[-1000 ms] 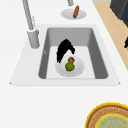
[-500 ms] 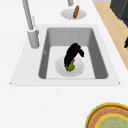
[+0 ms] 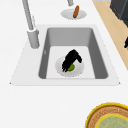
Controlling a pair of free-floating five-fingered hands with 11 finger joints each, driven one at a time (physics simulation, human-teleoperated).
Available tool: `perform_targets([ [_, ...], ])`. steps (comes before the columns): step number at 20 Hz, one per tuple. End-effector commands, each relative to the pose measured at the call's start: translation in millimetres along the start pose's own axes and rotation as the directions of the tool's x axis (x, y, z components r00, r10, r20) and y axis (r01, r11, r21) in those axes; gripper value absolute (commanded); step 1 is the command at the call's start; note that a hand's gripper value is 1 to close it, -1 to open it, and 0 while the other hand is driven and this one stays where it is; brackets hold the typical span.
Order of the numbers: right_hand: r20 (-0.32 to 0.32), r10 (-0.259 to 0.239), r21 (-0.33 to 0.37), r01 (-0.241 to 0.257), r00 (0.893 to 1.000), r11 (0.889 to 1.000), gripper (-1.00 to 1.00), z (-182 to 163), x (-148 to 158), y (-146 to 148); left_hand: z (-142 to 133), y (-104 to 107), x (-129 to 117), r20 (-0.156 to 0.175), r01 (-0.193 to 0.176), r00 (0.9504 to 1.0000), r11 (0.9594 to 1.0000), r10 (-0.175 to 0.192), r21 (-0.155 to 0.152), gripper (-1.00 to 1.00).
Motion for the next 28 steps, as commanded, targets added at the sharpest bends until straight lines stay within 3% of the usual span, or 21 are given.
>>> perform_targets([
  [1,-0.002,0.002,0.002,-0.002,1.000,1.000,-1.00,-17,-8,9,0,0,0,0.000,0.000,1.0000,1.0000,0.000,0.000,0.00],
  [6,0.003,0.001,-0.006,-0.001,1.000,1.000,-1.00,-46,-22,11,0,0,0,0.000,0.000,1.0000,1.0000,0.000,0.000,0.00],
  [9,0.027,-0.041,0.046,0.040,0.999,0.998,-1.00,-55,-29,-4,0,0,0,0.000,0.000,1.0000,1.0000,0.000,0.000,0.00],
  [12,0.032,-0.064,0.063,0.062,0.997,0.996,-1.00,-55,-28,-1,0,0,0,0.000,0.000,1.0000,1.0000,0.000,0.000,0.00],
  [13,0.032,-0.064,0.059,0.062,0.997,0.996,1.00,-52,-26,-1,0,0,0,0.000,0.000,1.0000,1.0000,0.000,0.000,0.00],
  [14,0.040,-0.024,0.017,0.024,0.999,1.000,1.00,-48,-26,-3,0,0,0,0.000,0.000,1.0000,1.0000,0.000,0.000,0.00],
  [23,0.083,-0.024,-0.152,0.037,0.996,0.988,1.00,-54,-24,-17,0,0,0,0.000,0.000,1.0000,1.0000,0.000,0.000,0.00],
  [28,0.026,-0.084,-0.179,0.088,0.996,0.980,1.00,-46,-23,-42,0,0,0,0.000,0.000,1.0000,1.0000,0.000,0.000,0.00],
])
